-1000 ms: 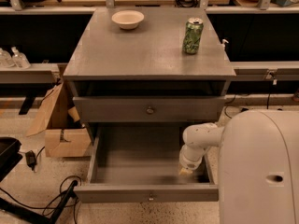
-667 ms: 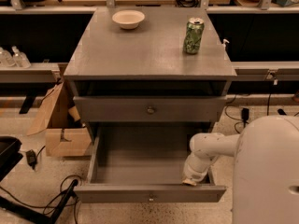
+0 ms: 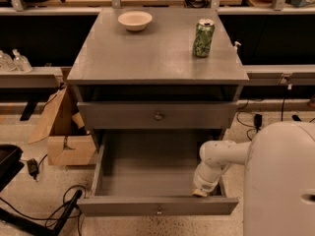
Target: Open middle drawer
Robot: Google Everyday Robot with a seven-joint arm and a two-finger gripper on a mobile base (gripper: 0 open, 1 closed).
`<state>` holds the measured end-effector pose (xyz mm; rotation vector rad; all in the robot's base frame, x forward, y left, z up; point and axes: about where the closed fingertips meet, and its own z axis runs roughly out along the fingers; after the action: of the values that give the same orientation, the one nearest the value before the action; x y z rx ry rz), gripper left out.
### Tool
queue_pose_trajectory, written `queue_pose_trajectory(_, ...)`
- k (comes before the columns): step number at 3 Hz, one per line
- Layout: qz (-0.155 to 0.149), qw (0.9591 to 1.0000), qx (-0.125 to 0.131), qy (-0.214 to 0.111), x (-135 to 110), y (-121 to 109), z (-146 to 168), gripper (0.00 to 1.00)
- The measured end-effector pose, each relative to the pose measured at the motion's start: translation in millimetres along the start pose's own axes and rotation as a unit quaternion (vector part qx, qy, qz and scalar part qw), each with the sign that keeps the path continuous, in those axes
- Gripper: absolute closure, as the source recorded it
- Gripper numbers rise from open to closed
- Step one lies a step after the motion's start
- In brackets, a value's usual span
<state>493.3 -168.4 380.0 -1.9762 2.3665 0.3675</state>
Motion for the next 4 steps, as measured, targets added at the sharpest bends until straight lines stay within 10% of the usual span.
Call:
queue_pose_trajectory(2,0.000,1.0000,0.000,0.000,-0.1,0.1,-0.6,0.85)
queue_pose_trajectory(4,0.000,1.0000,0.000,0.000,-0.2,0.2,-0.9,0.37)
